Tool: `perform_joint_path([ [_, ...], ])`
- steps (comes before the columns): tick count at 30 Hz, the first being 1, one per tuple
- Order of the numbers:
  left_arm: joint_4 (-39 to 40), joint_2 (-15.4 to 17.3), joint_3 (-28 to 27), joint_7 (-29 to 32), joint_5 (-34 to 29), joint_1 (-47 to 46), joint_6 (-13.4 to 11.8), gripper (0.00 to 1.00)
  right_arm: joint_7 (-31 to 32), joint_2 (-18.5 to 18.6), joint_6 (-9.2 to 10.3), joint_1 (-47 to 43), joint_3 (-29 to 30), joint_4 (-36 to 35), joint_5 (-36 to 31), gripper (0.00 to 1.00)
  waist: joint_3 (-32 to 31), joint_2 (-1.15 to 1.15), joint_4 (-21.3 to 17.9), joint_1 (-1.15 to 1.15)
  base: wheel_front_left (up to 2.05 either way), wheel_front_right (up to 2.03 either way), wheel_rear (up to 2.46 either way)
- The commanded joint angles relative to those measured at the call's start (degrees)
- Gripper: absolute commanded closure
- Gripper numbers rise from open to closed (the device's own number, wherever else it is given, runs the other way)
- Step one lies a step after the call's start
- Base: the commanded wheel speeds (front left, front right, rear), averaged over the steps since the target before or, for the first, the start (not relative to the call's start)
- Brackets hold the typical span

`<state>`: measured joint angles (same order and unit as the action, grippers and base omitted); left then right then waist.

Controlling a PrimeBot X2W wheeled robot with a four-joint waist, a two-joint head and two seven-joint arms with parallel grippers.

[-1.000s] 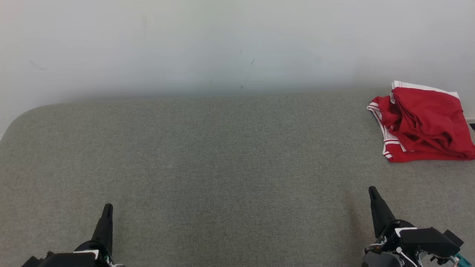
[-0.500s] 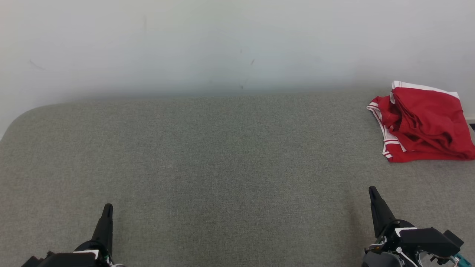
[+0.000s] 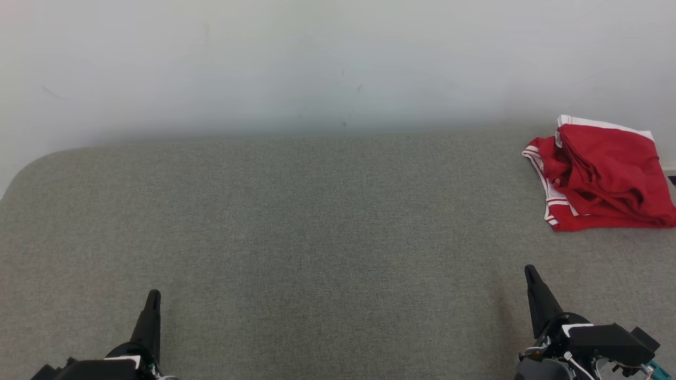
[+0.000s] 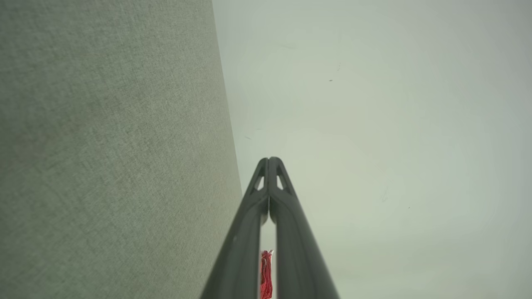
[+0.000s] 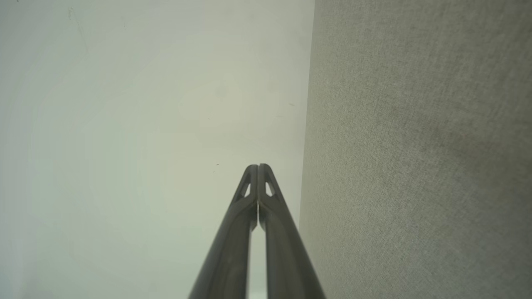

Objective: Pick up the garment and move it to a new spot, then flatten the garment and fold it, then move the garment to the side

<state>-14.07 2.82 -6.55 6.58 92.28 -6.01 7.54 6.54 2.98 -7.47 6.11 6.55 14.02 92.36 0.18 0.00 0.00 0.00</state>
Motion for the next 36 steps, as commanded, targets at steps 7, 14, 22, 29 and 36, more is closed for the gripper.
perform_joint_path([
  [7, -0.1, -0.1, -0.1, 0.1, 0.2, -0.6, 0.1, 1.0, 0.1, -0.2, -0.04, 0.3, 0.0, 0.0, 0.1, 1.0, 0.0, 0.0, 0.0, 0.0, 0.0, 0.0, 0.0],
  [14, -0.1, -0.1, -0.1, 0.1, 0.2, -0.6, 0.1, 1.0, 0.1, -0.2, -0.04, 0.3, 0.0, 0.0, 0.1, 1.0, 0.0, 0.0, 0.0, 0.0, 0.0, 0.0, 0.0],
  [22, -0.1, -0.1, -0.1, 0.1, 0.2, -0.6, 0.1, 1.0, 0.1, -0.2, -0.04, 0.3, 0.0, 0.0, 0.1, 1.0, 0.0, 0.0, 0.0, 0.0, 0.0, 0.0, 0.0],
  [29, -0.1, -0.1, -0.1, 0.1, 0.2, -0.6, 0.1, 1.0, 0.1, -0.2, -0.04, 0.3, 0.0, 0.1, 0.1, 1.0, 0.0, 0.0, 0.0, 0.0, 0.0, 0.0, 0.0],
  [36, -0.1, -0.1, -0.1, 0.0, 0.3, -0.6, 0.1, 1.0, 0.1, -0.2, -0.04, 0.3, 0.0, 0.1, 0.1, 1.0, 0.0, 0.0, 0.0, 0.0, 0.0, 0.0, 0.0],
])
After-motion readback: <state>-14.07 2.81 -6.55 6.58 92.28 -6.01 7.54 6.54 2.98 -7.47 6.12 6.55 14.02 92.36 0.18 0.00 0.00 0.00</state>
